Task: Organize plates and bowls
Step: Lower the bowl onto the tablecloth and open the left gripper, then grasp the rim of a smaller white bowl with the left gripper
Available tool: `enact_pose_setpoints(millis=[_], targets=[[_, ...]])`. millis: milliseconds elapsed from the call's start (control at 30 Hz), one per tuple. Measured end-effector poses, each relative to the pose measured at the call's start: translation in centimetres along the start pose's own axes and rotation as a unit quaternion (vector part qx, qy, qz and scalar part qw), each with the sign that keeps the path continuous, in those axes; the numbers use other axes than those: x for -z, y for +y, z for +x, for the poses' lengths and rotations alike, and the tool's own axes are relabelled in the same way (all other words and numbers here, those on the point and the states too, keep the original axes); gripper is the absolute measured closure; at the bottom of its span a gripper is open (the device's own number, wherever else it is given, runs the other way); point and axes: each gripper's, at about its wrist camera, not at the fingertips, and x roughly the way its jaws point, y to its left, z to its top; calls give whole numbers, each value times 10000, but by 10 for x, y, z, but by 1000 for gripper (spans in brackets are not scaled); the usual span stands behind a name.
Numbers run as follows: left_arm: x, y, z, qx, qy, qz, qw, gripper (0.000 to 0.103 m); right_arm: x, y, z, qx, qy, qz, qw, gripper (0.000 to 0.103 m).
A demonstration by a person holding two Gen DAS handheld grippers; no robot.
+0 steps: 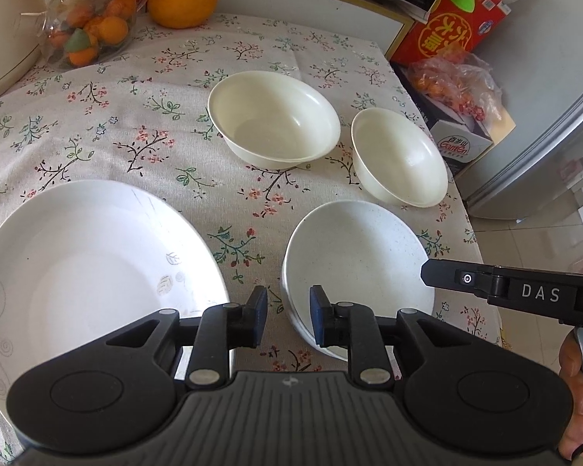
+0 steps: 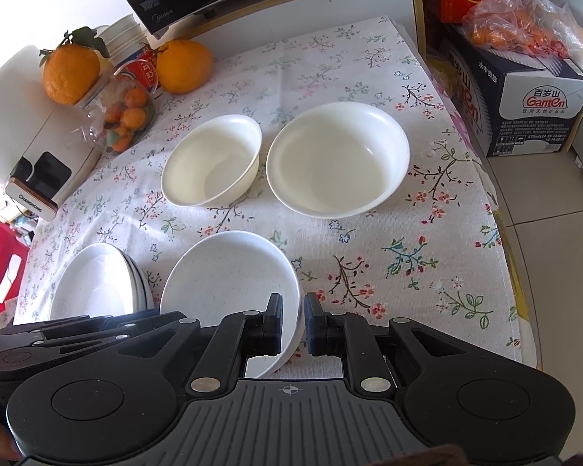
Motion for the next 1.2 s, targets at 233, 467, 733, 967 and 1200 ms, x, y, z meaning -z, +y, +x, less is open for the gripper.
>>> enact_pose_setpoints(millis=[233,467,733,967,1200], targets=[[-15,3,-9,175,-325,-151,9992,77,-8,-14,-8,51,-307,379,9988,88],[-39,20,-13,237,-608,-634,9958,74,-15,-20,-9,-291,-508,774,9953,85],[-52,18,-15,411,-846,-695,9931,65,-28,-33,-9,-94,-838,1343,9873,75],[-58,2,4,628,-730,-723,9927,62,-32,-59,1,145,-750,2130,9741,73],[-66,-30,22,941,-614,-487,9925,74,-39,-70,3,314,-817,2359,9678,72]])
